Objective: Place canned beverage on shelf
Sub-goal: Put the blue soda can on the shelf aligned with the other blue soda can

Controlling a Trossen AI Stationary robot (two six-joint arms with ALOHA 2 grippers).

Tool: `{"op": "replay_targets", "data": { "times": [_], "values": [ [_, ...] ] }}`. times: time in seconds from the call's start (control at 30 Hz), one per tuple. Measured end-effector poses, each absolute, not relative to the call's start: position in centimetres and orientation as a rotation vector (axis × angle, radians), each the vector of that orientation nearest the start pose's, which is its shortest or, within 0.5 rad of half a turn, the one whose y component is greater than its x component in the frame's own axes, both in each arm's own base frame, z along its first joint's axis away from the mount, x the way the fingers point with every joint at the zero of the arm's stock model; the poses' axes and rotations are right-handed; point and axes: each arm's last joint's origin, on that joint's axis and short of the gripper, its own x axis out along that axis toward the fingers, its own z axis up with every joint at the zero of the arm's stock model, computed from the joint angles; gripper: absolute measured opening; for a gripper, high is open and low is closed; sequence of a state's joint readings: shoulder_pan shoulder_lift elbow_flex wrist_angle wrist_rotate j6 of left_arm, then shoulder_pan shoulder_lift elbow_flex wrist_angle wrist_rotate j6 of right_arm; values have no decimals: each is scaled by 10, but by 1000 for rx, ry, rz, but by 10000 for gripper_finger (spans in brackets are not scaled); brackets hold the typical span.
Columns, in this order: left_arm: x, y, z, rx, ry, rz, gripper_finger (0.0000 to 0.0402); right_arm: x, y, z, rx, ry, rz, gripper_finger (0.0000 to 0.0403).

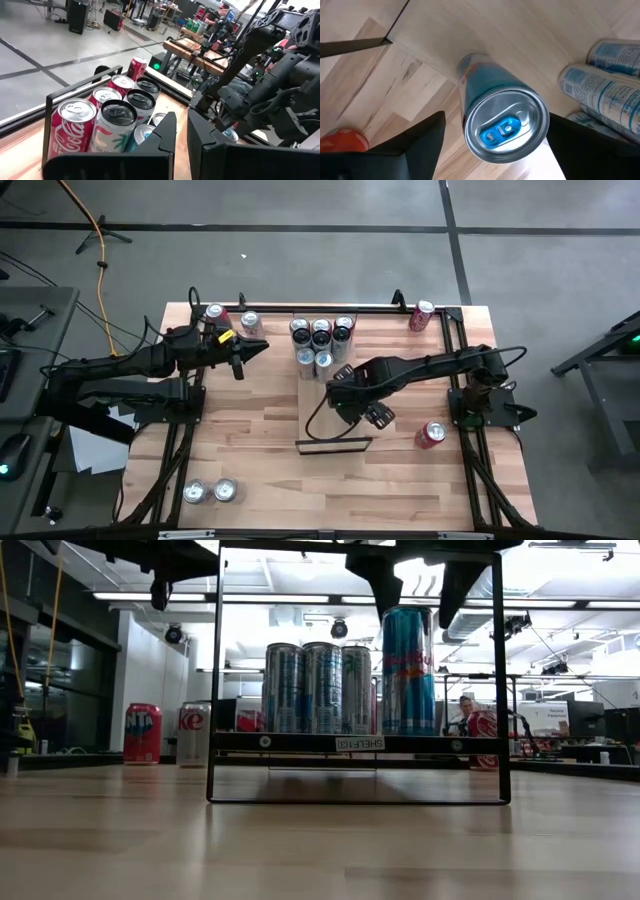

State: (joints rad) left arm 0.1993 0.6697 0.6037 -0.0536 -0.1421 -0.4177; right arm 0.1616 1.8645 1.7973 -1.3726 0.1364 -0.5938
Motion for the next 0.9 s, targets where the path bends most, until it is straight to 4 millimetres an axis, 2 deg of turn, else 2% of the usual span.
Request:
{"op": "replay_targets", "data": {
  "times": [0.27, 0.53, 0.63, 0.77, 0.9],
  "values": [
    [153, 35, 299, -417, 48, 361, 0, 355, 54, 304, -682, 1368, 447, 294],
    [153, 35, 299, -416, 49, 361, 0, 356, 55, 305, -654, 1359, 420, 228],
    [153, 35, 299, -416, 49, 362, 0, 358, 55, 305, -616, 1351, 385, 226],
    [153, 35, 299, -416, 49, 362, 0, 358, 54, 305, -494, 1366, 280, 226],
    [153, 35, 299, -416, 49, 362, 0, 359, 46, 305, -268, 1386, 93, 234]
  ]
}}
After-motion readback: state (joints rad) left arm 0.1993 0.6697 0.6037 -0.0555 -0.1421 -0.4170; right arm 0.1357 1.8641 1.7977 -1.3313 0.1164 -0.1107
